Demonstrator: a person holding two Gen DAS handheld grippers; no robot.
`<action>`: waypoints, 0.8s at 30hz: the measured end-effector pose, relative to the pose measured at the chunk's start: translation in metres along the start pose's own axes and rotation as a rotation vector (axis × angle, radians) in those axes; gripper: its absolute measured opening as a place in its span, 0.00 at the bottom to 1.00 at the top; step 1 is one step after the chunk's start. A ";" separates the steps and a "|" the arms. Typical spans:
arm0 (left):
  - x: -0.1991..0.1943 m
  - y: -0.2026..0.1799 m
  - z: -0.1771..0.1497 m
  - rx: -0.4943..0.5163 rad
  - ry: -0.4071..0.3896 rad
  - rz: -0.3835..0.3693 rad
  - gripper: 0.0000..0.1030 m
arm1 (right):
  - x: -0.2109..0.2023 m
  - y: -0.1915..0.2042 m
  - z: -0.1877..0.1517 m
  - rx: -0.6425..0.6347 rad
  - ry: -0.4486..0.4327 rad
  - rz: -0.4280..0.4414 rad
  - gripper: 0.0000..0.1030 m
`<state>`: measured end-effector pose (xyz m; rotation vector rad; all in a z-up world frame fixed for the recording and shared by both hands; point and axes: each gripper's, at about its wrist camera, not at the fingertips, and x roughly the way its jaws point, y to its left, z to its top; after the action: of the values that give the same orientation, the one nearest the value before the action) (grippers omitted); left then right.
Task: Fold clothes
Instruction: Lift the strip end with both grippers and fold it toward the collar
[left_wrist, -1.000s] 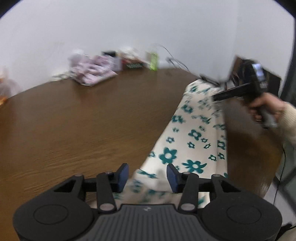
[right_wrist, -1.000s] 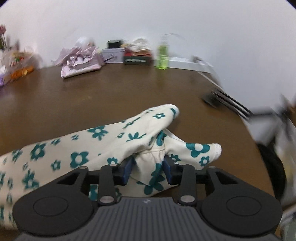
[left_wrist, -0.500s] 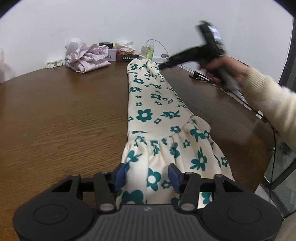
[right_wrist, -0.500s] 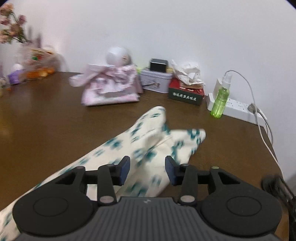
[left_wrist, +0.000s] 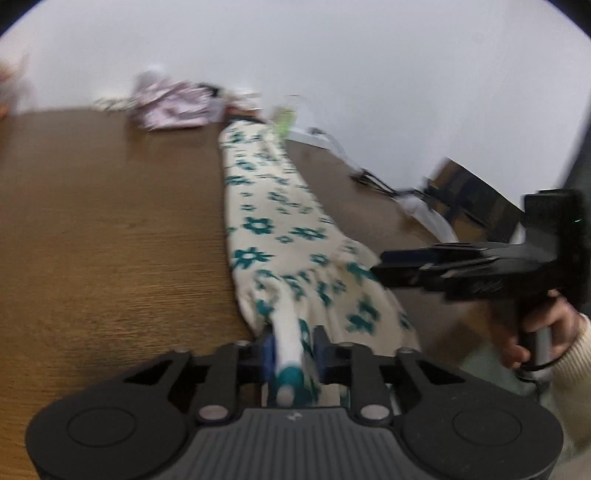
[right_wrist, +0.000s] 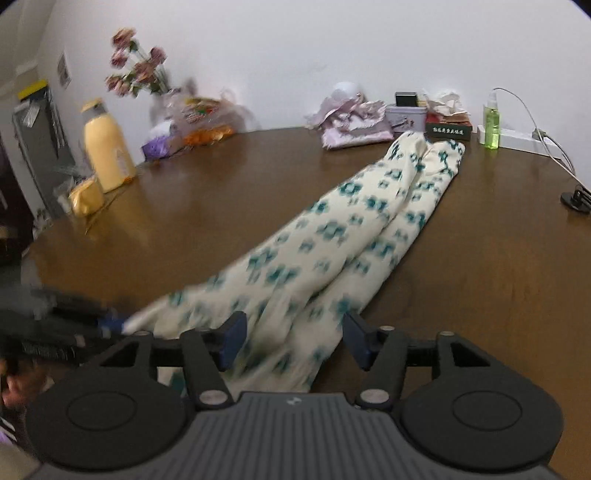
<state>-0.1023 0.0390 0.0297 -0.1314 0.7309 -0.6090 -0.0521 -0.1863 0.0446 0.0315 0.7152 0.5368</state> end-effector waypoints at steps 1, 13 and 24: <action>-0.007 -0.002 -0.001 0.041 0.001 -0.001 0.34 | -0.002 0.003 -0.005 0.001 -0.003 -0.005 0.57; 0.000 -0.017 -0.023 0.036 0.018 0.074 0.11 | -0.027 0.040 -0.067 0.043 -0.039 -0.054 0.20; -0.042 -0.053 -0.071 0.597 -0.019 0.031 0.68 | -0.095 0.052 -0.097 -0.334 -0.136 0.053 0.73</action>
<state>-0.1984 0.0261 0.0185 0.4243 0.5059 -0.7708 -0.1964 -0.2015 0.0405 -0.2237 0.4860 0.6924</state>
